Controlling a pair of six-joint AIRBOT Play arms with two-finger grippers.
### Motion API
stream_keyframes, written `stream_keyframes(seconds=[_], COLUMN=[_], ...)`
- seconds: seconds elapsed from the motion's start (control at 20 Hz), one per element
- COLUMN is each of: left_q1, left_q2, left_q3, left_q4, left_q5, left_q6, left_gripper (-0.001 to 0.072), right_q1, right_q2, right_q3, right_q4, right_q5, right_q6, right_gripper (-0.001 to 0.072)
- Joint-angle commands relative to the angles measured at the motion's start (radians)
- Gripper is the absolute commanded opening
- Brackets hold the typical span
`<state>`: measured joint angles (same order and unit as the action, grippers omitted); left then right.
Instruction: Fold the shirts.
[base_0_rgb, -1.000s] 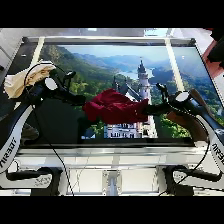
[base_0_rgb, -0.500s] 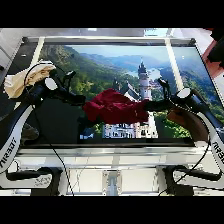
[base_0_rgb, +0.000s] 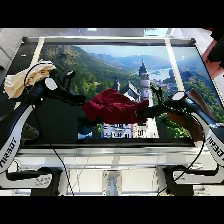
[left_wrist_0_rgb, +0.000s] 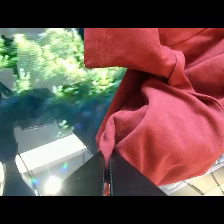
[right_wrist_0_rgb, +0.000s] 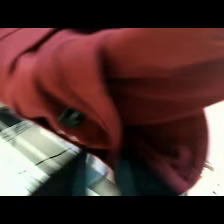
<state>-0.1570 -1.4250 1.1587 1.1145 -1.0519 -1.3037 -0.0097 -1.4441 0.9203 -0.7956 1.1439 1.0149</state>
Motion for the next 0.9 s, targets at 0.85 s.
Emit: stream_keyframes(seconds=[0.85], left_q1=[0.001], left_q2=[0.308], left_q3=[0.597], left_q4=[0.121], left_q5=[-0.393], left_q6=[0.045], left_gripper=[0.0011], right_q1=[-0.238], right_q2=[0.586], right_q3=[0.711], right_q4=[-0.146], right_q5=[0.201], right_q6=[0.227], right_gripper=[0.0024])
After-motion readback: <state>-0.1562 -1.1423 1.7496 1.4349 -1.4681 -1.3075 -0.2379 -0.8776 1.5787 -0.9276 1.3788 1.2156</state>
